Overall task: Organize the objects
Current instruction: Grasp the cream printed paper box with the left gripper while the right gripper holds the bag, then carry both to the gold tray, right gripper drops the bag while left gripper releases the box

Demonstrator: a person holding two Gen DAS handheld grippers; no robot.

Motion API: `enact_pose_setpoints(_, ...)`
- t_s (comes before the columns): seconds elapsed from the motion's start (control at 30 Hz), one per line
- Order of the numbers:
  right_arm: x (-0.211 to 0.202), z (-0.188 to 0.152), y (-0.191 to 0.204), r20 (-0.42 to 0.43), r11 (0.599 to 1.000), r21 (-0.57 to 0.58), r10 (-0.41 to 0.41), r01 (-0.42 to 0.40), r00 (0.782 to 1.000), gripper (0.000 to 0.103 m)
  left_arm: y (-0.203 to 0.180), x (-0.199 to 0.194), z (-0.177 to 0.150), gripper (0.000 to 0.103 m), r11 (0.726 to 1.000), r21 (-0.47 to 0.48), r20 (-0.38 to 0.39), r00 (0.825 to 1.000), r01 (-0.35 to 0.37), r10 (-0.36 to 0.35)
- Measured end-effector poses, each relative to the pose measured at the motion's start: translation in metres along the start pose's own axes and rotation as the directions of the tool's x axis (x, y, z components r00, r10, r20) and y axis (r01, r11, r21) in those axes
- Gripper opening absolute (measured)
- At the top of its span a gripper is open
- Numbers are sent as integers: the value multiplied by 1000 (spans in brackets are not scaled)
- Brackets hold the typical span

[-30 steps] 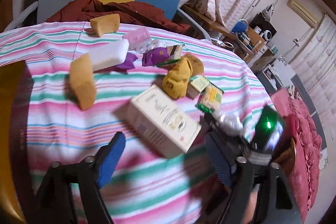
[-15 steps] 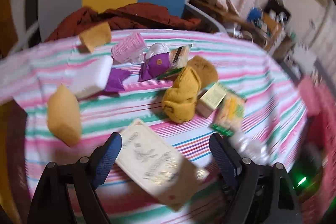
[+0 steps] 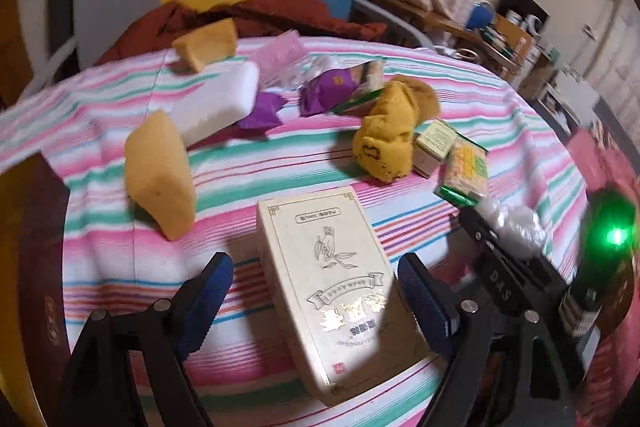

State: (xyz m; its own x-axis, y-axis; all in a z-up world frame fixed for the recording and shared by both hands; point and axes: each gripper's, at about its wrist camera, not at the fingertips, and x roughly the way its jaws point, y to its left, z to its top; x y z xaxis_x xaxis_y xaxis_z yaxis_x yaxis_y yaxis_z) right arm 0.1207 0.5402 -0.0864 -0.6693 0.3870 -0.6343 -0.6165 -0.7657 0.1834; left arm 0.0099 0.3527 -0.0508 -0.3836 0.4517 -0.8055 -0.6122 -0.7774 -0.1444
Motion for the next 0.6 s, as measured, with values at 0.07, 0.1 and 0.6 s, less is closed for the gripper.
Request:
enact_pose_setpoints(0.07, 0, 0, 0, 0, 1000, 0, -1, 1, 1000, 44, 1, 1, -5, 79, 999, 2, 9, 999, 40, -40)
enact_pose_setpoints(0.1, 0, 0, 0, 0, 1000, 0, -2, 2, 1000, 44, 5, 1, -9, 76, 996, -19, 18, 996, 88, -88)
enact_pose_setpoints(0.6, -5, -2, 0, 18, 1000, 9, -2, 2, 1000, 40, 44, -16, -43, 62, 970, -61, 191, 956, 237, -222)
